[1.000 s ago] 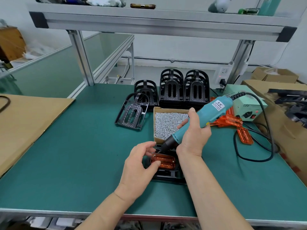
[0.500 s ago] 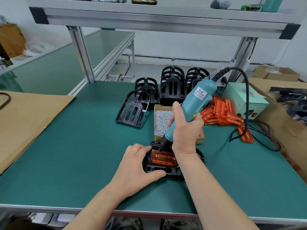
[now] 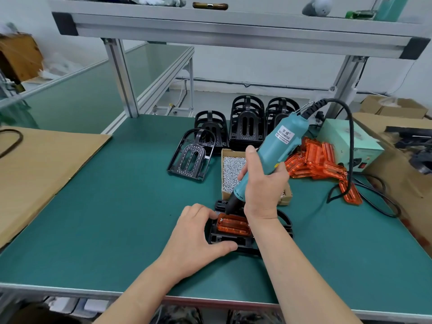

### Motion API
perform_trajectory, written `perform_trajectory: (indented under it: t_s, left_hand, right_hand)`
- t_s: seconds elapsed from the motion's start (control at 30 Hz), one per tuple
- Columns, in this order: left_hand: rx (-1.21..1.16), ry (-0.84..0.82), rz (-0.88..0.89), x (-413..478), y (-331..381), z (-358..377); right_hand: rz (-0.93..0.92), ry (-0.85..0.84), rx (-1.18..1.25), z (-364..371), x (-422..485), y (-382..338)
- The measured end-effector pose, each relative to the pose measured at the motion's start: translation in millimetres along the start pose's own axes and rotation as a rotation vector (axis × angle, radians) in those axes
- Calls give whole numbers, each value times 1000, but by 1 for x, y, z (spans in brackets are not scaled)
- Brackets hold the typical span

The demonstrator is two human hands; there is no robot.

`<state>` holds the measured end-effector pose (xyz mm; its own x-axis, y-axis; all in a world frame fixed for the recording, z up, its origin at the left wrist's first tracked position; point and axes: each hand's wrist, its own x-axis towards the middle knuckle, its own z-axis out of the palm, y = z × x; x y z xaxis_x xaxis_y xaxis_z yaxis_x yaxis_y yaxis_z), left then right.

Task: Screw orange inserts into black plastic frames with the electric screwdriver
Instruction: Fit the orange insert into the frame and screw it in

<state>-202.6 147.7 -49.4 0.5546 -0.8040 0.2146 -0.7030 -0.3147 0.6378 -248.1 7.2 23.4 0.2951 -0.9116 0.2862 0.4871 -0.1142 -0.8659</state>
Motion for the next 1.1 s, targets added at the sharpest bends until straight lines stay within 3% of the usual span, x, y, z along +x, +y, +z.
perform_trajectory:
  t_s: [0.17, 0.37, 1.1]
  left_hand:
    - [2, -1, -1, -1, -2, 1]
    - [-1, 21, -5, -1, -4, 4]
    - [-9, 1, -21, 0, -2, 2]
  right_hand:
    - [16, -1, -2, 1, 1, -1]
    - [-52, -149, -7, 3, -3, -1]
    - [-17, -172, -155, 12, -6, 13]
